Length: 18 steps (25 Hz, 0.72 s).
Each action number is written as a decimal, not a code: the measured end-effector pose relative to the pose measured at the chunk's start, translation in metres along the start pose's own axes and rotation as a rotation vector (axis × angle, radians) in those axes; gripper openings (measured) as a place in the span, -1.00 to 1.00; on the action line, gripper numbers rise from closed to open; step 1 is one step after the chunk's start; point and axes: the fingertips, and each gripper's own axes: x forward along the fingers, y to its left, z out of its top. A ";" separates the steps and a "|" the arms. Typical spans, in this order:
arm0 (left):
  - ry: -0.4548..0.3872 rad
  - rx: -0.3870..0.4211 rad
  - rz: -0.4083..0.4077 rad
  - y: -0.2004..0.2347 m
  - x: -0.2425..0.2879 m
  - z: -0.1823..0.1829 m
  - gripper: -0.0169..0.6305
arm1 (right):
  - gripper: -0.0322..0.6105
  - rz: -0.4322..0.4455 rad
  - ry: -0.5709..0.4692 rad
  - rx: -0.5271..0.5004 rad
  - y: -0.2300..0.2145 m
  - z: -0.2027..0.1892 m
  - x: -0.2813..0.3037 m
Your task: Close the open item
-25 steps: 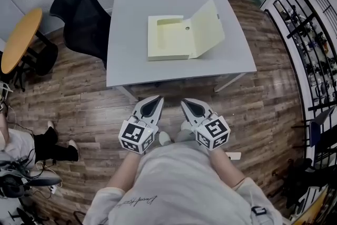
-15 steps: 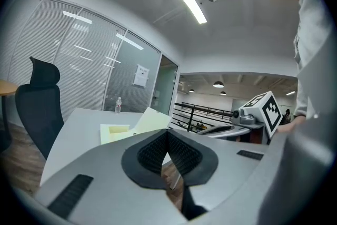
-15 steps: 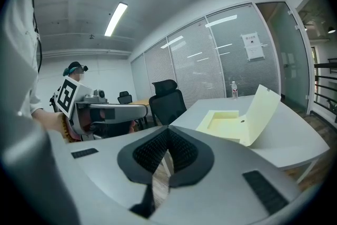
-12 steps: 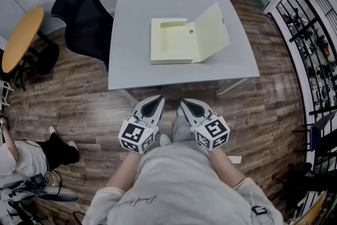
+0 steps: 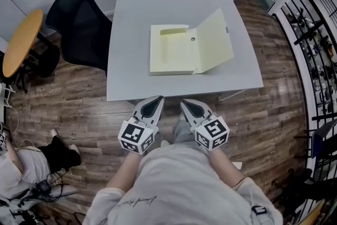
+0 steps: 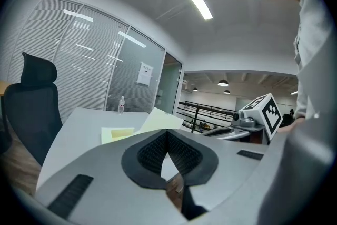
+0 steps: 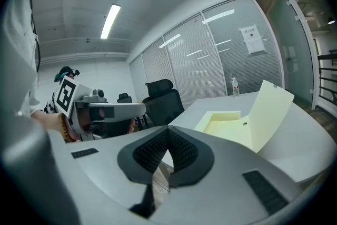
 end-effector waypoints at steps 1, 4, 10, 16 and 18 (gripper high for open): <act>-0.001 -0.001 0.002 0.004 0.007 0.003 -0.92 | -0.86 0.004 0.002 -0.001 -0.006 0.004 0.005; -0.003 -0.002 0.012 0.018 0.027 0.011 -0.92 | -0.86 0.021 0.002 -0.017 -0.023 0.018 0.021; -0.013 -0.017 0.030 0.039 0.074 0.027 -0.92 | -0.86 0.045 0.001 -0.034 -0.064 0.044 0.041; -0.009 -0.033 0.043 0.043 0.110 0.033 -0.92 | -0.86 0.075 0.000 -0.032 -0.095 0.057 0.050; -0.007 -0.034 0.048 0.046 0.123 0.036 -0.92 | -0.86 0.084 0.002 -0.034 -0.106 0.062 0.053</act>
